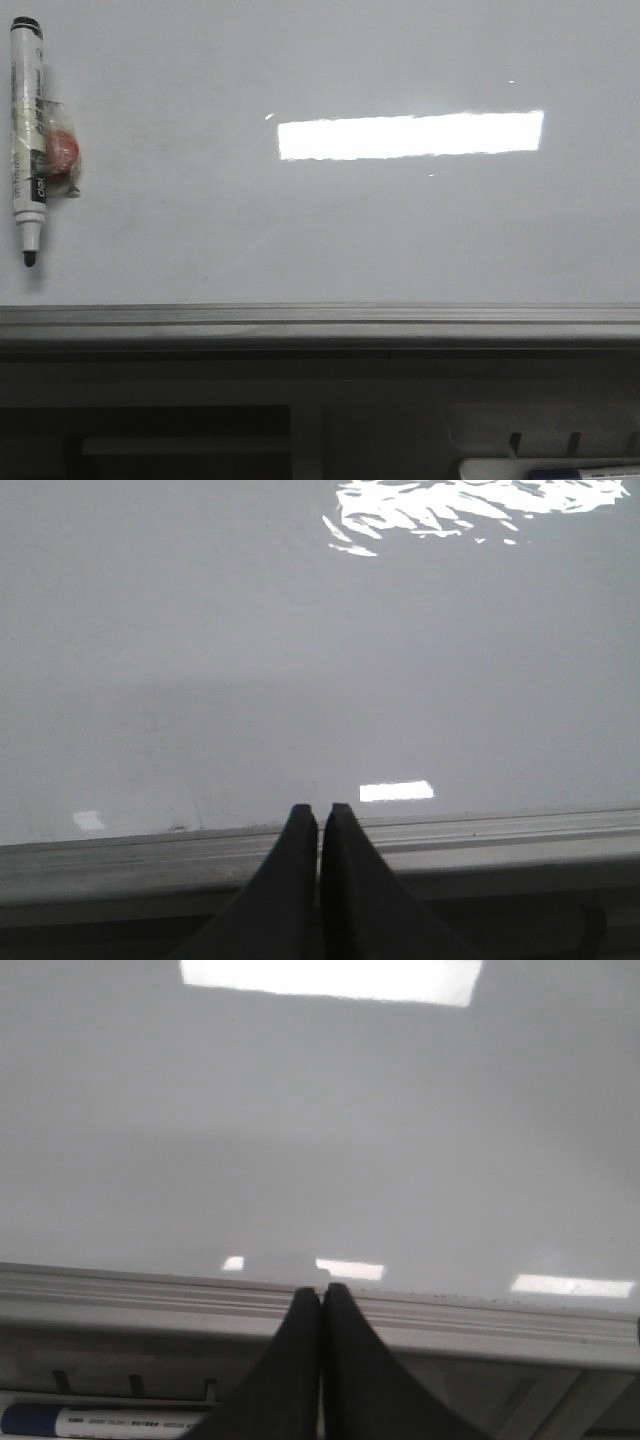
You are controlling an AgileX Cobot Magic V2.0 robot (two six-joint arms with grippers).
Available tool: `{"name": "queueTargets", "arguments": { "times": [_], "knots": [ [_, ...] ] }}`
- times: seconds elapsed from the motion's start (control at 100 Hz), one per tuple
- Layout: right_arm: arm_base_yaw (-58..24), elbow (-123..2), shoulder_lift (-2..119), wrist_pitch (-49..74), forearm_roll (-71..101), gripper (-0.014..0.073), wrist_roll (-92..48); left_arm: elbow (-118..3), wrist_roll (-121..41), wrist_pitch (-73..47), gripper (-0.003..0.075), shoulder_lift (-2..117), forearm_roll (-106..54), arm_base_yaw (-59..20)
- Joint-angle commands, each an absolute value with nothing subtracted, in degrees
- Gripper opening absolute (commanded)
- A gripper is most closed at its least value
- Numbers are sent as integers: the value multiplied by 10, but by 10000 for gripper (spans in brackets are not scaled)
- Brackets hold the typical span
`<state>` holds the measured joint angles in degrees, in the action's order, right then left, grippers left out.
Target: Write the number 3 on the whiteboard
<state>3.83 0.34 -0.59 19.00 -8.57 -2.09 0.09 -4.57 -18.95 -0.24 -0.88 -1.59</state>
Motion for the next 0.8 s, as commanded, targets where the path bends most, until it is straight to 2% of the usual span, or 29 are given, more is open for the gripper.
{"name": "queueTargets", "arguments": {
  "times": [0.0, 0.24, 0.51, 0.69, 0.79],
  "knots": [
    [43, 21, -16, 168, -122, -61, -23, 7, -40, -152, -21, -16, -9, -16],
    [43, 21, -16, 6, -122, -61, -23, 7, -40, -10, -20, -16, -104, -16],
    [43, 21, -16, -163, -122, -61, -23, 7, -40, 19, -20, -16, -104, -16],
    [43, 21, -14, -166, -109, -61, -23, 7, -40, 71, -20, -16, -104, -16],
    [43, 18, -14, -121, -52, -61, -23, 7, -40, 121, -20, -16, -104, -16]
  ]
}}
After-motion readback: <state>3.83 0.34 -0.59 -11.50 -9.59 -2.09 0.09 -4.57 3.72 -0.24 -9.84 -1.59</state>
